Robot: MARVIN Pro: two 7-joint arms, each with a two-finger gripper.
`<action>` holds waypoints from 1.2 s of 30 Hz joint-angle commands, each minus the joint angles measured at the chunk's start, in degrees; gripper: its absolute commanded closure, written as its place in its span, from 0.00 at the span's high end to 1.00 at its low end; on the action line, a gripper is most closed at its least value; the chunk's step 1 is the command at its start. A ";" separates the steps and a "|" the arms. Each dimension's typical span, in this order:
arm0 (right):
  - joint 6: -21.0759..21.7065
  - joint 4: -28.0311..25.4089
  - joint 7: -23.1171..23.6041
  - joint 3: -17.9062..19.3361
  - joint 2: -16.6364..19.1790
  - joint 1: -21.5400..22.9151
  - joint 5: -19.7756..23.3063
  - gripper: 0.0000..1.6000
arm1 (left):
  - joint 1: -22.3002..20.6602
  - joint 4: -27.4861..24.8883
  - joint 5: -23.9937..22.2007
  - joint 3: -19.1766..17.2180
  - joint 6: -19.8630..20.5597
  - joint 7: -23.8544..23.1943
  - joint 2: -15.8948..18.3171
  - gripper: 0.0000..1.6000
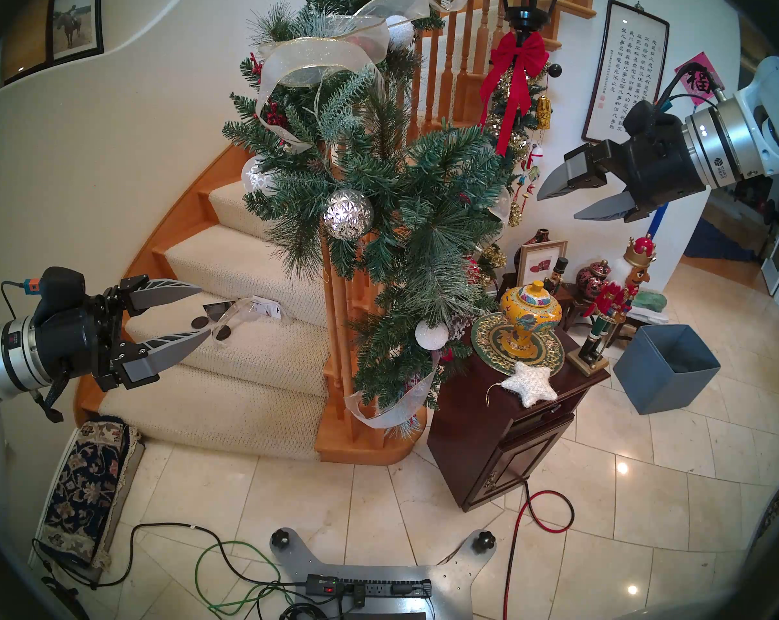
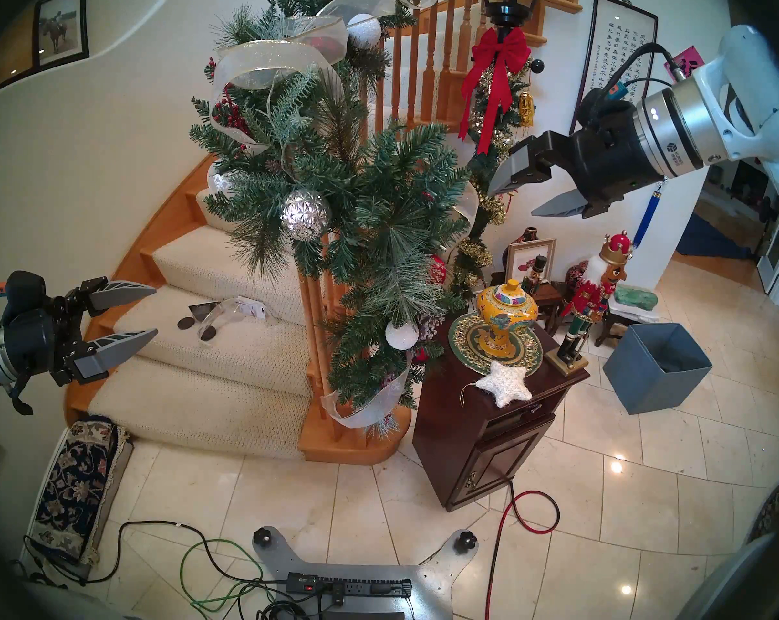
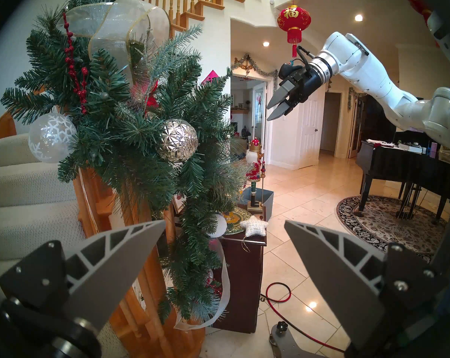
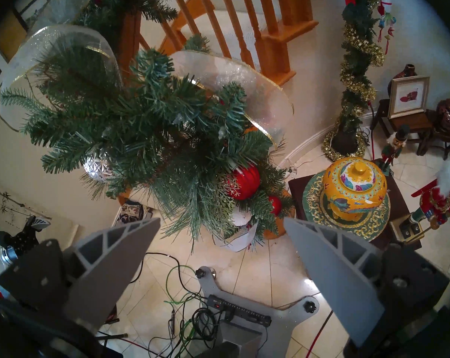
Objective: Hang the ornament onto the Christmas-tree-style decoration
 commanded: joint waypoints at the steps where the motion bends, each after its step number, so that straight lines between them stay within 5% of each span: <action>1: -0.32 -0.61 -0.89 -0.83 -0.53 -0.62 0.48 1.00 | -0.02 -0.14 -0.07 -0.02 0.00 0.01 -0.08 1.00; 36: -1.21 -4.81 -2.55 -5.95 0.26 -6.56 1.78 1.00 | -0.02 -0.14 -0.07 -0.02 -0.01 0.00 -0.08 1.00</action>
